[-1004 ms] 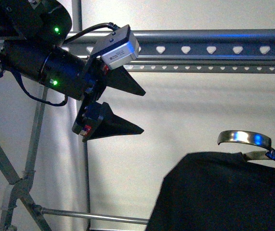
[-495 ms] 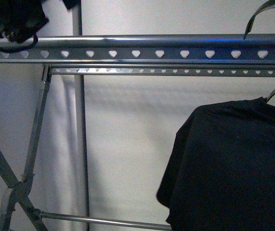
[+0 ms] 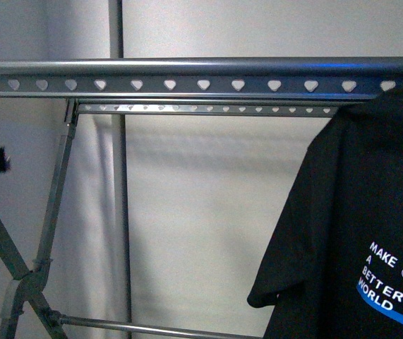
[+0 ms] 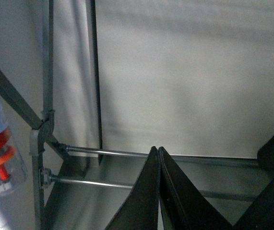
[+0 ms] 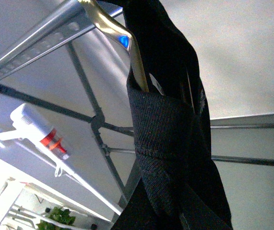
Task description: Hang clothes on hanger
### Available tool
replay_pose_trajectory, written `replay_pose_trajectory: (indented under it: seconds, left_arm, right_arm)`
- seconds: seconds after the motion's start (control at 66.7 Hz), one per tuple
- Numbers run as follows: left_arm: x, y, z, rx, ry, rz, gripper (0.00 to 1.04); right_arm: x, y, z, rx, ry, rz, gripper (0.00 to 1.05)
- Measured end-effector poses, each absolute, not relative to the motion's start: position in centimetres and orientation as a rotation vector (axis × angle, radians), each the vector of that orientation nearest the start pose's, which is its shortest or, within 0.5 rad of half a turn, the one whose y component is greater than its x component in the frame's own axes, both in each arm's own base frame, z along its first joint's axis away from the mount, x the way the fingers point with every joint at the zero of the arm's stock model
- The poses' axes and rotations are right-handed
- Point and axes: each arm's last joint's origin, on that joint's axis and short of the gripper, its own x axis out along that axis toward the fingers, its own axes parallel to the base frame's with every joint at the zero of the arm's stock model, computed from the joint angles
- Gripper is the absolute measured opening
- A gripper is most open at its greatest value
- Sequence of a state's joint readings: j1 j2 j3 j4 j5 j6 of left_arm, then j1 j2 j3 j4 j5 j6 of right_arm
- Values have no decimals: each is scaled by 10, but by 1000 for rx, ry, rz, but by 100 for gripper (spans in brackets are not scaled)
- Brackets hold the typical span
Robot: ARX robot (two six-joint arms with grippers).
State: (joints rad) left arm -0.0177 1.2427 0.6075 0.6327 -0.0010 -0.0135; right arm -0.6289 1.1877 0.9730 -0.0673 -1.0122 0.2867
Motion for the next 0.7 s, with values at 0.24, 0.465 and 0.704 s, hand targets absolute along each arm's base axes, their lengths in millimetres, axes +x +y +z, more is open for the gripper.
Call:
replay_pose_trajectory:
  seconds: [0.24, 0.465, 0.704]
  left_arm:
    - [215, -1, 218, -5, 7, -2, 4]
    - [181, 0, 196, -5, 5, -2, 4]
    - [160, 0, 185, -5, 6, -2, 4]
  right_arm:
    - [280, -171, 330, 676, 286, 134, 3]
    - [308, -171, 326, 705, 327, 52, 3]
    - [306, -152, 302, 706, 334, 71, 13]
